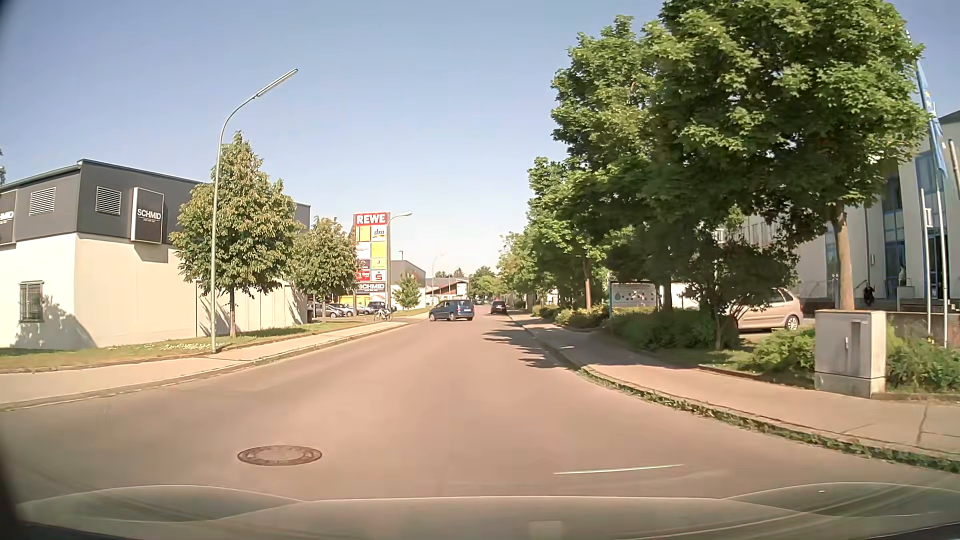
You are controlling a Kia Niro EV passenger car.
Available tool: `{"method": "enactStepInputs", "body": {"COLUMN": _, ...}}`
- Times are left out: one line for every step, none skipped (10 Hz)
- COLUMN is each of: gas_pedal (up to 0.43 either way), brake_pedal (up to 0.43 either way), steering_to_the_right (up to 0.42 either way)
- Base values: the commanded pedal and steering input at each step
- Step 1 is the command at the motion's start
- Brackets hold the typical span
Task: Follow the waypoints while adhering to traffic rules and regulations
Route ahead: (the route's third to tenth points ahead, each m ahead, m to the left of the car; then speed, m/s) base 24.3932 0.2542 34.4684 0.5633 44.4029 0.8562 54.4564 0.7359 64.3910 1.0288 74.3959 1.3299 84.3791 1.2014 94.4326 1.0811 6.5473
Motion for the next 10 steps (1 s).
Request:
{"method": "enactStepInputs", "body": {"gas_pedal": 0.150, "brake_pedal": 0.000, "steering_to_the_right": -0.012}}
{"method": "enactStepInputs", "body": {"gas_pedal": 0.150, "brake_pedal": 0.000, "steering_to_the_right": -0.016}}
{"method": "enactStepInputs", "body": {"gas_pedal": 0.150, "brake_pedal": 0.000, "steering_to_the_right": -0.024}}
{"method": "enactStepInputs", "body": {"gas_pedal": 0.157, "brake_pedal": 0.000, "steering_to_the_right": -0.026}}
{"method": "enactStepInputs", "body": {"gas_pedal": 0.169, "brake_pedal": 0.000, "steering_to_the_right": -0.024}}
{"method": "enactStepInputs", "body": {"gas_pedal": 0.169, "brake_pedal": 0.000, "steering_to_the_right": -0.024}}
{"method": "enactStepInputs", "body": {"gas_pedal": 0.157, "brake_pedal": 0.000, "steering_to_the_right": -0.024}}
{"method": "enactStepInputs", "body": {"gas_pedal": 0.138, "brake_pedal": 0.000, "steering_to_the_right": -0.025}}
{"method": "enactStepInputs", "body": {"gas_pedal": 0.110, "brake_pedal": 0.000, "steering_to_the_right": -0.027}}
{"method": "enactStepInputs", "body": {"gas_pedal": 0.110, "brake_pedal": 0.000, "steering_to_the_right": -0.028}}
